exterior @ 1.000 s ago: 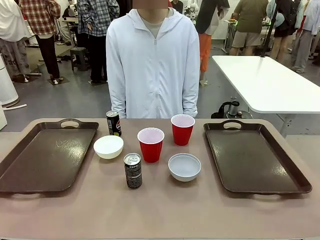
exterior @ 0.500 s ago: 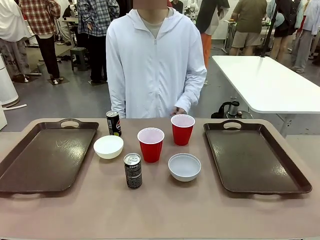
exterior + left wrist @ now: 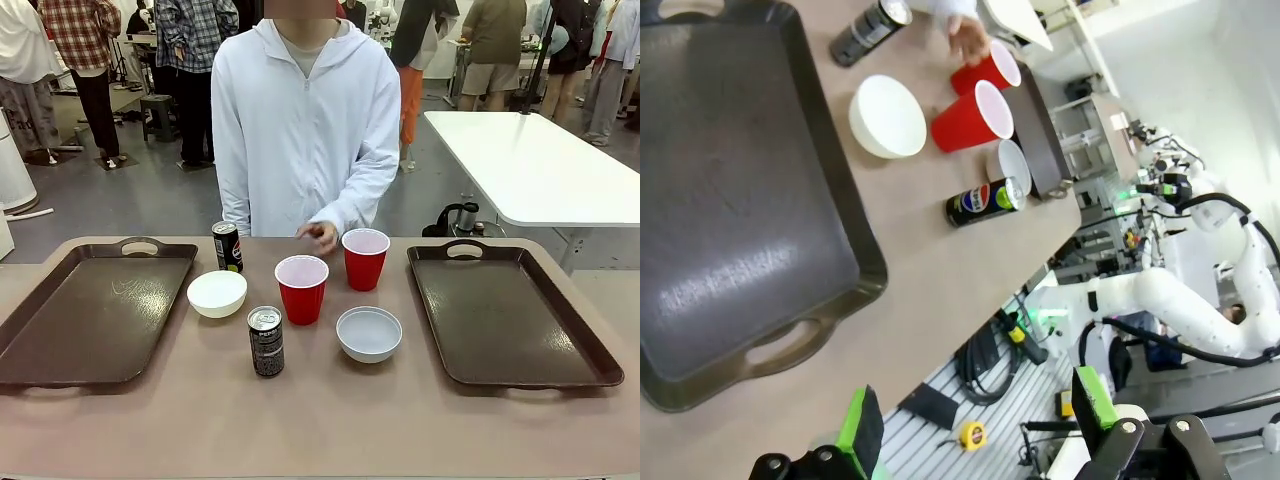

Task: Prepare tableware on both trays.
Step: Pick up a Picnic Bowl from the table and place it on a Handle tray.

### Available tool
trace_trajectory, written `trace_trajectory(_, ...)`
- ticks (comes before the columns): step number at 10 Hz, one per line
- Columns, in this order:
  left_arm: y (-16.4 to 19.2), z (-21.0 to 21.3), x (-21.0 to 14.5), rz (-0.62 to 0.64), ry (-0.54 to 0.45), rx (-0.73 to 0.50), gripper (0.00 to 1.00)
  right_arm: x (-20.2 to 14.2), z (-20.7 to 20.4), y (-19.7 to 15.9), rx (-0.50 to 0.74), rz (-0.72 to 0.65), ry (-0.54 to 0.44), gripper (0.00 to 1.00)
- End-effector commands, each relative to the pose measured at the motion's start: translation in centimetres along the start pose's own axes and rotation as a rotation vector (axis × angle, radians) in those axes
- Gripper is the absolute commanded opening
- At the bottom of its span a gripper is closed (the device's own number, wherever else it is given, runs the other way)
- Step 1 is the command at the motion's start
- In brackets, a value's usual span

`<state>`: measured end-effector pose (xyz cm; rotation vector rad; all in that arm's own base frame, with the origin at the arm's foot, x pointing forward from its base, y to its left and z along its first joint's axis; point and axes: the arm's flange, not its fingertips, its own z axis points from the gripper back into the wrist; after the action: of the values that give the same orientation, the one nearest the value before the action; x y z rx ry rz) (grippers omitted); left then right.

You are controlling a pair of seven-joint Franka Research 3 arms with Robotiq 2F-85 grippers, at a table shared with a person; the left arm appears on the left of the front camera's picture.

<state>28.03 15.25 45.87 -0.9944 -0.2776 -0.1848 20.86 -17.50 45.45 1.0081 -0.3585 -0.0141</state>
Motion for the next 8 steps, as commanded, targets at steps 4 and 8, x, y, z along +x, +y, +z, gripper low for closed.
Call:
trace_trajectory(4,-1.6,-1.3,1.6,0.06,0.036,0.115,1.0,0.0,0.1,0.0,0.018,0.013,-0.006,1.0)
trace_trajectory(8,-12.5,-9.0,9.6,0.001,0.217,0.529,1.0,0.0,0.1,0.0,0.018,0.013,-0.006,1.0)
